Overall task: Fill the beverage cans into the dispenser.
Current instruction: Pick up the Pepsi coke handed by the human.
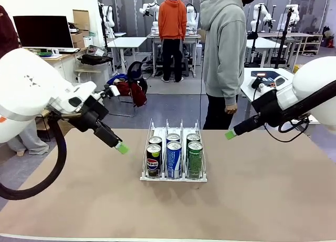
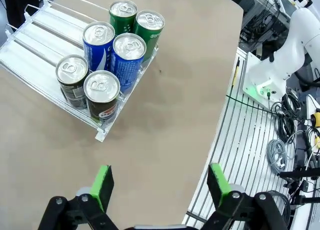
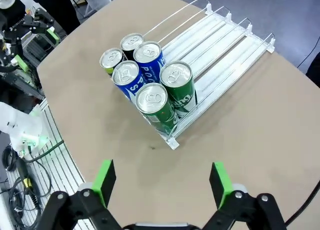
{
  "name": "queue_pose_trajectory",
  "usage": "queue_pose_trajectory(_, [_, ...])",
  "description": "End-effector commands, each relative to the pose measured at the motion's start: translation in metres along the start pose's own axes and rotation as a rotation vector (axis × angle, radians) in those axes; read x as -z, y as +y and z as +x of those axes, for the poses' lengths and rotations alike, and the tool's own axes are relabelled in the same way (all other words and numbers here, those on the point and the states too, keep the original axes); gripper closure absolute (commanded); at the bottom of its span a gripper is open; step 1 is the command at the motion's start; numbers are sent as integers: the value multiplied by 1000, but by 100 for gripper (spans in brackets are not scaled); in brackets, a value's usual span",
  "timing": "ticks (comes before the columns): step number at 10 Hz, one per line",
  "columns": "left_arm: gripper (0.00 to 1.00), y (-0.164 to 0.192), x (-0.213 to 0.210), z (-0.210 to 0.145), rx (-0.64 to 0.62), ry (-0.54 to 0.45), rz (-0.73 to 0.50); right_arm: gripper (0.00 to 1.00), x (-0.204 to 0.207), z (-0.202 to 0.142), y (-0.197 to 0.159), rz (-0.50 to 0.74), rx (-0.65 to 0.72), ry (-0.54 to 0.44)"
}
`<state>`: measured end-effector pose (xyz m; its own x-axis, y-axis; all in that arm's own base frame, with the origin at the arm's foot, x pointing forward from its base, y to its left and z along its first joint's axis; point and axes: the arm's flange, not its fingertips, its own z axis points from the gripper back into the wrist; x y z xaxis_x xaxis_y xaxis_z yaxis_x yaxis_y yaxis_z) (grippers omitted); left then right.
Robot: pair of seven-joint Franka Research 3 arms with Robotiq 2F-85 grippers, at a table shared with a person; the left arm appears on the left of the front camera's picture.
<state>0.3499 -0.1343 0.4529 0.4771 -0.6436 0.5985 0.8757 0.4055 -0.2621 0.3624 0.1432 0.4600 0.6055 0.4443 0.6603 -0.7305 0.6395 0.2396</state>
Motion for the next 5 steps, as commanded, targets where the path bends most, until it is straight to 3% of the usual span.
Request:
queue_pose_trajectory(1, [0, -12, 16, 0, 12, 25, -4, 0, 12, 0, 13, 29, -14, 20])
queue_pose_trajectory(4, [0, -9, 10, 5, 8, 30, 12, 0, 6, 2, 11, 7, -14, 14])
queue_pose_trajectory(5, [0, -10, -17, 14, -9, 31, -122, 0, -16, 12, 15, -16, -37, 21])
